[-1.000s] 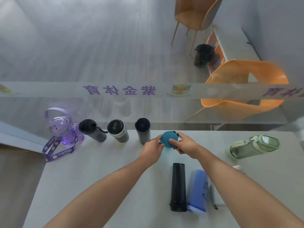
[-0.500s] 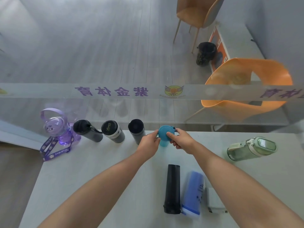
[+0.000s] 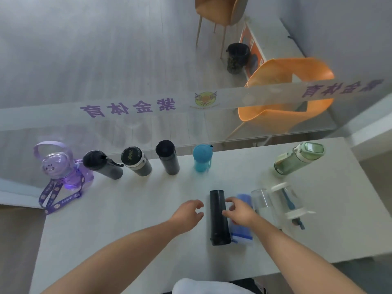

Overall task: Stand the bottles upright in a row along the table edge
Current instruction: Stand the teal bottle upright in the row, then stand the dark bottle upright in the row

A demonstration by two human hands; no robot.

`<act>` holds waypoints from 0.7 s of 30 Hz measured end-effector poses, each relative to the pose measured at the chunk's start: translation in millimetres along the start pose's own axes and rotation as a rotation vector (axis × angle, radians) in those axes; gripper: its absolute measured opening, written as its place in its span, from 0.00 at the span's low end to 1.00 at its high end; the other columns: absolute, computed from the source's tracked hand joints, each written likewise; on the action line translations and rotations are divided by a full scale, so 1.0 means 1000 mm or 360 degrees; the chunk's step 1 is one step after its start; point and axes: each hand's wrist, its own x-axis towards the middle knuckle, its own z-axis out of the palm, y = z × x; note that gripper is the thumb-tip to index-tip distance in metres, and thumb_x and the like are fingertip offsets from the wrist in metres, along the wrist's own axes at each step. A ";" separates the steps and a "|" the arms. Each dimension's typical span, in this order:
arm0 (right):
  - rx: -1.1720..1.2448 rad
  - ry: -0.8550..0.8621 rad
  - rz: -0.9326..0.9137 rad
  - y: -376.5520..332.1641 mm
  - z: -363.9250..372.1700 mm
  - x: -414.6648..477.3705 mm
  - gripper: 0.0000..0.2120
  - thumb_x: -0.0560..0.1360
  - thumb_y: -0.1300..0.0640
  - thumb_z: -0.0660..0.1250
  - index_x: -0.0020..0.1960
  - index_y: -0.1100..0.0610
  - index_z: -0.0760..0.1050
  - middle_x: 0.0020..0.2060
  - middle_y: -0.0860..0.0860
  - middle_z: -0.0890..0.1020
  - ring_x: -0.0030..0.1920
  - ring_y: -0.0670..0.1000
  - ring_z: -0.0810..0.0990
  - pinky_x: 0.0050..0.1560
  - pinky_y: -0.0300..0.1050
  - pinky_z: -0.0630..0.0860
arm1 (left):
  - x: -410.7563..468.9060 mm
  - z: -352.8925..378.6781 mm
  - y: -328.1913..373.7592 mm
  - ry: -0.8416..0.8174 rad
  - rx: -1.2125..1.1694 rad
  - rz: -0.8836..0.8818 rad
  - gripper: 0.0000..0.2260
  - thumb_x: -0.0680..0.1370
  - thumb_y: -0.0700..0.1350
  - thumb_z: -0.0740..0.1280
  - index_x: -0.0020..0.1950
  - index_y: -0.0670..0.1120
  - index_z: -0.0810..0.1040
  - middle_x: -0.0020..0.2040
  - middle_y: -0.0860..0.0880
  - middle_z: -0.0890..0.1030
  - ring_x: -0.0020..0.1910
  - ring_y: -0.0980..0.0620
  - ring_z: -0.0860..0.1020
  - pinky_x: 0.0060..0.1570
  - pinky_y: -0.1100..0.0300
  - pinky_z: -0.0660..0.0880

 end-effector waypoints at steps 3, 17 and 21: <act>-0.0115 0.0067 0.0022 0.016 0.029 -0.014 0.29 0.77 0.52 0.68 0.75 0.49 0.63 0.40 0.50 0.77 0.34 0.50 0.79 0.38 0.44 0.80 | -0.005 0.024 -0.010 -0.0168 0.0055 0.0036 0.15 0.80 0.50 0.64 0.66 0.50 0.74 0.64 0.50 0.77 0.58 0.50 0.77 0.59 0.60 0.72; 0.0093 0.0119 0.0148 0.011 0.077 -0.022 0.33 0.80 0.51 0.62 0.78 0.40 0.47 0.47 0.54 0.81 0.31 0.51 0.79 0.30 0.42 0.75 | -0.016 0.073 -0.036 -0.0216 -0.0396 0.0080 0.19 0.77 0.41 0.65 0.68 0.51 0.69 0.62 0.51 0.78 0.61 0.53 0.77 0.60 0.59 0.73; 0.0267 0.0228 0.0076 0.000 0.038 -0.017 0.27 0.79 0.42 0.62 0.75 0.42 0.59 0.47 0.55 0.82 0.37 0.55 0.82 0.37 0.45 0.78 | -0.009 0.045 -0.007 -0.0019 -0.0543 0.0137 0.19 0.76 0.42 0.69 0.65 0.52 0.72 0.56 0.53 0.79 0.54 0.56 0.79 0.53 0.67 0.74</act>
